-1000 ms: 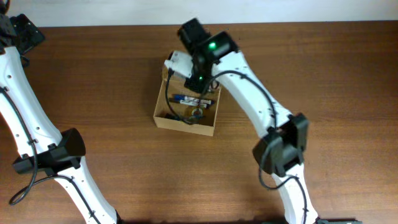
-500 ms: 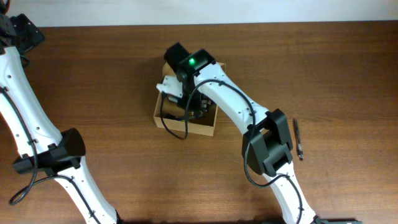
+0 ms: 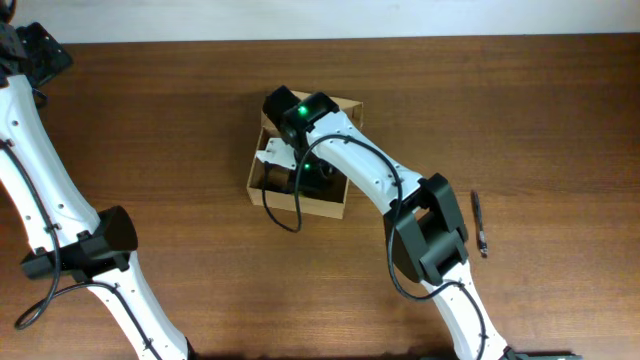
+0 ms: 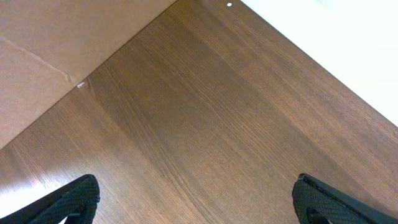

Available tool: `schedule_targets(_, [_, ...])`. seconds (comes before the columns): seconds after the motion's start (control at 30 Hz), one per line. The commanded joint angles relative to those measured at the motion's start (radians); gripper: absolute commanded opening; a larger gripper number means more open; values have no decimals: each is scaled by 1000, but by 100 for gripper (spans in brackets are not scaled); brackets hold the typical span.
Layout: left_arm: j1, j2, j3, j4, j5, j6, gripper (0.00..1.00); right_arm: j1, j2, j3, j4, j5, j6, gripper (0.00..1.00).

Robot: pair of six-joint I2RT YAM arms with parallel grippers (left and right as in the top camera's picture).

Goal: Pack container
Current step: 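Carry the black pen into the box and release it, then lower the right gripper and grasp the last black pen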

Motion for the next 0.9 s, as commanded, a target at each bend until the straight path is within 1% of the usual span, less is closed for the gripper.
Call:
schedule_targets(0.0, [4, -21, 7, 0, 3, 12, 100, -1, -158, 34, 9, 130, 96, 56])
schedule_targets(0.07, [4, -21, 7, 0, 3, 12, 100, -13, -249, 33, 24, 200, 169, 57])
schedule_targets(0.23, [4, -21, 7, 0, 3, 12, 100, -104, -444, 33, 27, 200, 252, 60])
schedule_targets(0.37, [4, -21, 7, 0, 3, 12, 100, -254, -609, 32, 29, 170, 325, 60])
schedule_targets(0.43, [4, -21, 7, 0, 3, 12, 100, -330, -663, 32, 29, 160, 356, 60])
schedule_targets(0.5, [4, -21, 7, 0, 3, 12, 100, -435, -710, 30, 29, 159, 419, 60])
schedule_targets(0.6, [4, -21, 7, 0, 3, 12, 100, -583, -742, 10, 27, 110, 508, 60])
schedule_targets(0.67, [4, -21, 7, 0, 3, 12, 100, -674, -743, -21, 21, 49, 553, 56])
schedule_targets(0.77, [4, -21, 7, 0, 3, 12, 100, -791, -732, -130, 27, -3, 600, 56])
schedule_targets(0.87, [4, -21, 7, 0, 3, 12, 100, -858, -701, -266, 26, -14, 624, 56])
